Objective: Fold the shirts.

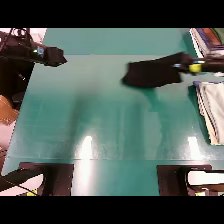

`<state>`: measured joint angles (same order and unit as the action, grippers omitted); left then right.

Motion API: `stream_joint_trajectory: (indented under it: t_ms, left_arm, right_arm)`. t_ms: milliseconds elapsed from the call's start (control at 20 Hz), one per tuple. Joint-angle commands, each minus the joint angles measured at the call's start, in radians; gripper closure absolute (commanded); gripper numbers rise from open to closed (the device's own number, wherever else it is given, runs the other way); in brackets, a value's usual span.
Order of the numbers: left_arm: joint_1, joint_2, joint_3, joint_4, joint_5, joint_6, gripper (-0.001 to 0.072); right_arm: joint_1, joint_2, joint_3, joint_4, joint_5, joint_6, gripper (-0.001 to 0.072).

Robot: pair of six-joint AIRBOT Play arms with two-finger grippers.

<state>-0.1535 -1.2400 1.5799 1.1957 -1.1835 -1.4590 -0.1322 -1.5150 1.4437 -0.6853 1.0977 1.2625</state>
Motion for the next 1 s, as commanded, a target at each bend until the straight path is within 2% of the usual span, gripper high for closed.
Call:
stream_joint_trajectory:
  t_ms: [0, 250, 350, 500, 800, 950]
  left_arm:
    - [-0.052, 0.000, 0.000, 0.001, 0.033, -0.008, 0.0682]
    - [-0.052, 0.000, 0.000, -0.019, 0.063, -0.008, 0.0682]
    - [-0.052, 0.000, 0.000, -0.022, 0.071, -0.008, 0.0682]
    - [-0.052, 0.000, 0.000, -0.027, 0.070, -0.008, 0.0682]
    - [-0.052, 0.000, 0.000, -0.026, 0.043, -0.008, 0.0681]
    - [-0.052, 0.000, 0.000, -0.026, 0.040, -0.007, 0.0681]
  right_arm:
    - [-0.272, 0.098, -0.056, -0.021, -0.049, 0.005, 0.0693]
    - [-0.480, 0.106, -0.053, 0.024, -0.069, 0.005, 0.0694]
    - [-0.505, 0.106, -0.037, 0.088, -0.078, -0.005, 0.0694]
    - [-0.505, 0.106, 0.071, 0.092, -0.062, -0.014, 0.0694]
    - [-0.552, 0.106, 0.322, 0.080, 0.106, 0.036, 0.0694]
    - [-0.594, 0.141, 0.321, -0.005, 0.213, 0.071, 0.0694]
